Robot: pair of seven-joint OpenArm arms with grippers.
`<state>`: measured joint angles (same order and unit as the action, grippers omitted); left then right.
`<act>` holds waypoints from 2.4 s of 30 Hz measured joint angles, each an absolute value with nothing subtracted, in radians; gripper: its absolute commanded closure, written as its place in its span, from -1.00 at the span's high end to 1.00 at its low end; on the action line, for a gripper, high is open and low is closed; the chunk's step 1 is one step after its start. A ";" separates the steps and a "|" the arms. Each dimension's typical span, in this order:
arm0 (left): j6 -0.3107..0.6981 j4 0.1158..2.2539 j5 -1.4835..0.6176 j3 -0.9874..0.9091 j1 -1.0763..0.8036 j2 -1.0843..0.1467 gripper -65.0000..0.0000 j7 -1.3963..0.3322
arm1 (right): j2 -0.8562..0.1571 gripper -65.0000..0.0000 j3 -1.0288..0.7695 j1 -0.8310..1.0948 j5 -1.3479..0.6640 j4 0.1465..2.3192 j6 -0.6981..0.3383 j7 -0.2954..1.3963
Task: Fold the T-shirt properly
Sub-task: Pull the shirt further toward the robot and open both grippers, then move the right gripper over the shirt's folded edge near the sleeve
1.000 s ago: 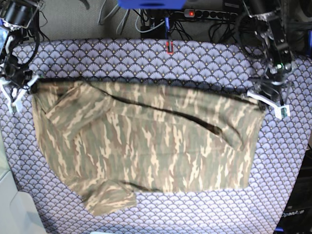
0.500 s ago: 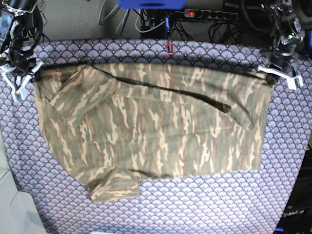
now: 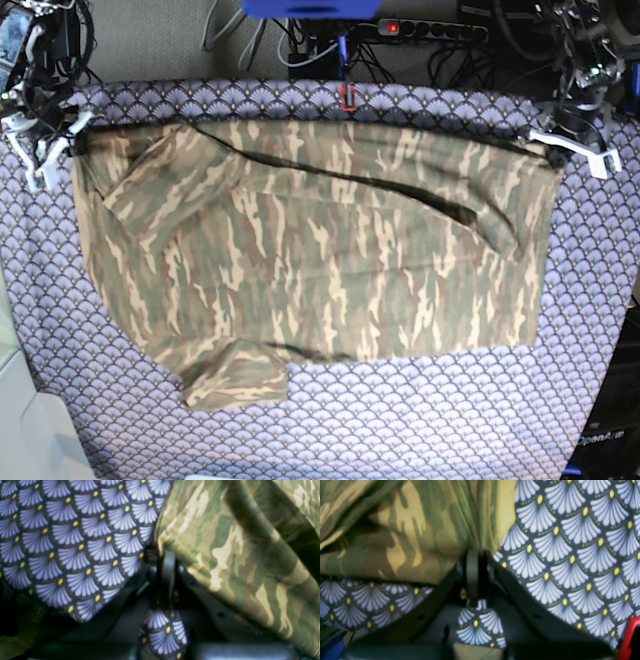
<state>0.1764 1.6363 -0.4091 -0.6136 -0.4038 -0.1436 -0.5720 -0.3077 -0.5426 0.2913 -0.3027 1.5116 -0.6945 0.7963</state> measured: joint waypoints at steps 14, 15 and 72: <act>0.228 1.606 -0.407 -0.617 -0.443 -0.141 -0.12 -0.570 | -0.299 -0.86 -0.569 0.303 -0.315 1.514 -0.695 0.800; 0.268 1.608 -0.408 -0.617 -0.443 -0.138 -0.12 -0.567 | -0.299 -0.77 -0.572 0.303 -0.315 1.514 -0.695 0.804; 0.603 1.623 -0.394 -0.890 -0.496 -0.017 -0.11 -0.573 | -0.086 0.19 -0.503 0.487 -0.284 1.846 -0.699 0.837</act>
<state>0.6029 1.6230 -0.3939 -0.8902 -0.4961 -0.0174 -0.5728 -0.0856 -0.5030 0.4870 -0.2844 1.8458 -0.6991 0.8368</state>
